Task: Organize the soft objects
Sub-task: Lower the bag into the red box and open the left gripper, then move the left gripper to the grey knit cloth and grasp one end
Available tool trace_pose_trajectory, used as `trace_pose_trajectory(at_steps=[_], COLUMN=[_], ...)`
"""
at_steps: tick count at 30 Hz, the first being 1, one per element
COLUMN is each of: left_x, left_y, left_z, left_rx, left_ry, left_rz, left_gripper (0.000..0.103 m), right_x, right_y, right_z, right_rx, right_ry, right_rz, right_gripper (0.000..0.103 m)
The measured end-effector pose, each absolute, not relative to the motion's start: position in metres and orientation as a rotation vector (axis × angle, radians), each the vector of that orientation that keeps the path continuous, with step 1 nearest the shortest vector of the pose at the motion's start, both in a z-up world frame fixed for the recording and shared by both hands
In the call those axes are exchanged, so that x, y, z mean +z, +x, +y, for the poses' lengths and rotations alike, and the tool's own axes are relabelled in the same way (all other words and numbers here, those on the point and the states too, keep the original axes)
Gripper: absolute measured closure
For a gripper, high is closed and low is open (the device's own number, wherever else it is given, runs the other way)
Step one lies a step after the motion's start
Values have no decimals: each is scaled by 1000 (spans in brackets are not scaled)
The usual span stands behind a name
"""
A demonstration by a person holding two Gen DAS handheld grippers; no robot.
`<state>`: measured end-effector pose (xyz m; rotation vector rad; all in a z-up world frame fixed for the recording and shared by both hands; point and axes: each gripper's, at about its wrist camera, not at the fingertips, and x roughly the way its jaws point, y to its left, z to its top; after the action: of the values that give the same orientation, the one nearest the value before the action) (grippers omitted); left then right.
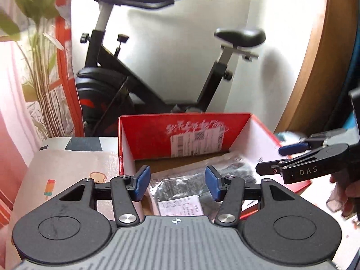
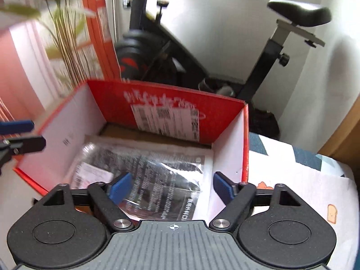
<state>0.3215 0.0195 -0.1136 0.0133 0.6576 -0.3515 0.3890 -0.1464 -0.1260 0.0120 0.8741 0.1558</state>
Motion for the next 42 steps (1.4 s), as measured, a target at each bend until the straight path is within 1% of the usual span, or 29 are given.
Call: trace_pose_trajectory(at_steps=[4,8,14,19,25,28,34,35,37,41,42], left_x=[-107,-105,-114,-130,-157,-172,-195,-198,-203,-212,-214], left_y=[300,267,221,189,163,158,146,145,143,143,143], left_z=[20,18,18,16,22,29,47,50,54,58,57], left_rx=[-343,-314,-299,-287,-265,-245,-207,-201,-183,-185,-186], left_ry=[-42,-26,-7,-3,-69,-104,-161,-169,-177,-192,-190], left_rz=[598,548,520,525,590,634,664,669,683,718,724], left_gripper=[46,46,46,46,46,46,46,46,46,46,46], right_x=[-116,-120,-135,-154,-183,-201,-227,-230,-234,-241,-244], right_y=[355,316,256,213,175,163,151,151,154,159,162], right_z=[-157,-162,-161,-156,-149,-147,-150,-150,-150,-152,-151], right_rx=[169,163,166,179,173,151,107,100,76,70,62], right_ry=[51,81,126,150,152,126,139,127,96,91,74], right_rz=[747,645,538,494,509,543,589,595,609,636,660], right_gripper=[33,34,34,34,34,34,34,36,44,49,53])
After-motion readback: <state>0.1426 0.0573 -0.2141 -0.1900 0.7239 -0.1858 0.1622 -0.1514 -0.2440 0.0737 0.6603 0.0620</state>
